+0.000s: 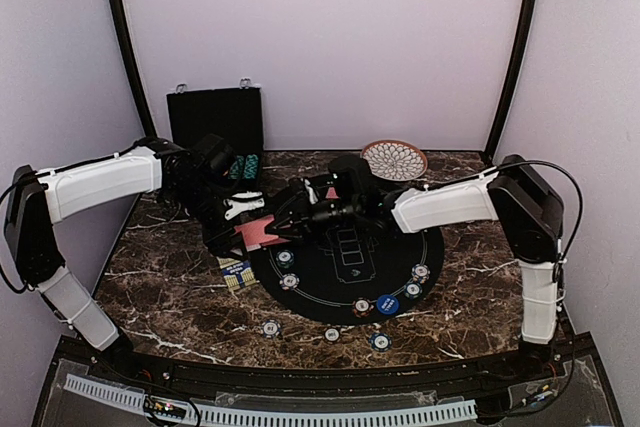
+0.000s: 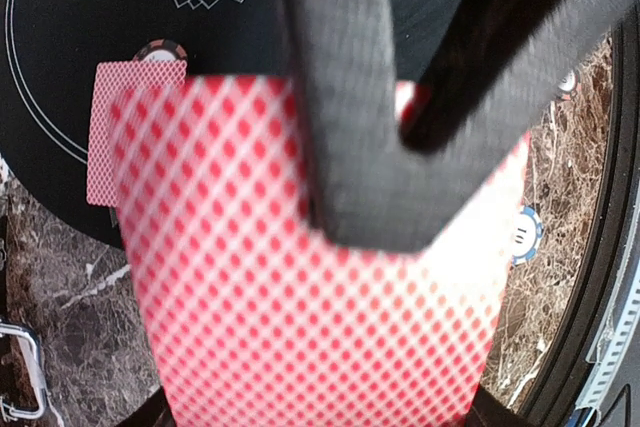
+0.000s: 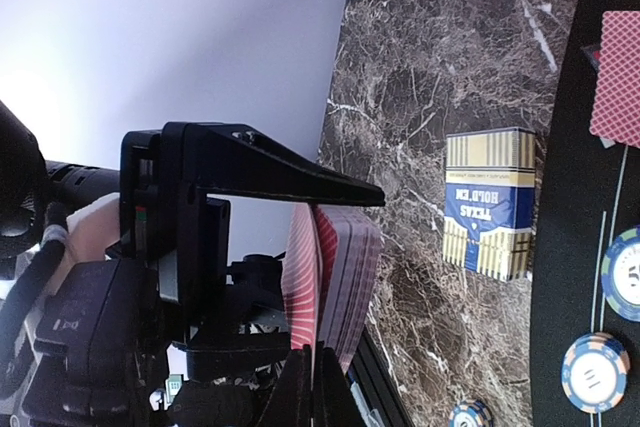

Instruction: Distribute texas hold em gaming equipment

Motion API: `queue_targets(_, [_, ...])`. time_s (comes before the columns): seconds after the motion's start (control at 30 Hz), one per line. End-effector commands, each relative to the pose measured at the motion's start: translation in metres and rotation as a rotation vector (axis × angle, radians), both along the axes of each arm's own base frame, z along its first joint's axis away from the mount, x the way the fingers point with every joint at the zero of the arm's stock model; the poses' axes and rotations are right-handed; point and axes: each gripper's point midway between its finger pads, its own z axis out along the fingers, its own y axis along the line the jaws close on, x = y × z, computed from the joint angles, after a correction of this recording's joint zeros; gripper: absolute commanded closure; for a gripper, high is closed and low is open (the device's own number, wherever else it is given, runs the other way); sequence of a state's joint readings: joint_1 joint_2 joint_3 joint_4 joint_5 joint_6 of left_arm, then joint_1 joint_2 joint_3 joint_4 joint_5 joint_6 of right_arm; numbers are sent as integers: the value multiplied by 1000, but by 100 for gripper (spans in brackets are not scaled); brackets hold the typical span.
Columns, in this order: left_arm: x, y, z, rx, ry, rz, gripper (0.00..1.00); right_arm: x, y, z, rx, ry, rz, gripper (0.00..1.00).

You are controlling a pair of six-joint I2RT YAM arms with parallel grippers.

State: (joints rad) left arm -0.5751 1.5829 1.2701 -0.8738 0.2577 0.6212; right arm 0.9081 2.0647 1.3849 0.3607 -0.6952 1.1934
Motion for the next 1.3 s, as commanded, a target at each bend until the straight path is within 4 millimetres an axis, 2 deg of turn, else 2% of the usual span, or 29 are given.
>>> queue_targets(0.0, [-3, 9, 2, 18, -9, 4, 88, 7, -31, 12, -3, -34, -27, 100])
queue_targets(0.33, [-3, 9, 3, 19, -9, 3, 88, 12, -105, -9, -112, -28, -95, 100])
queue_targets(0.67, [-4, 9, 7, 14, -4, 5, 88, 16, -200, -70, -353, 34, -160, 100])
queue_targets(0.83, [-5, 9, 8, 14, -6, 2, 88, 8, -227, -88, -434, 50, -166, 100])
queue_targets(1.0, [-5, 8, 9, 8, -4, 2, 88, 1, -246, -93, -484, 54, -175, 100])
queue_targets(1.27, [-5, 6, 10, 3, 1, 0, 88, -1, -262, -99, -535, 54, -183, 100])
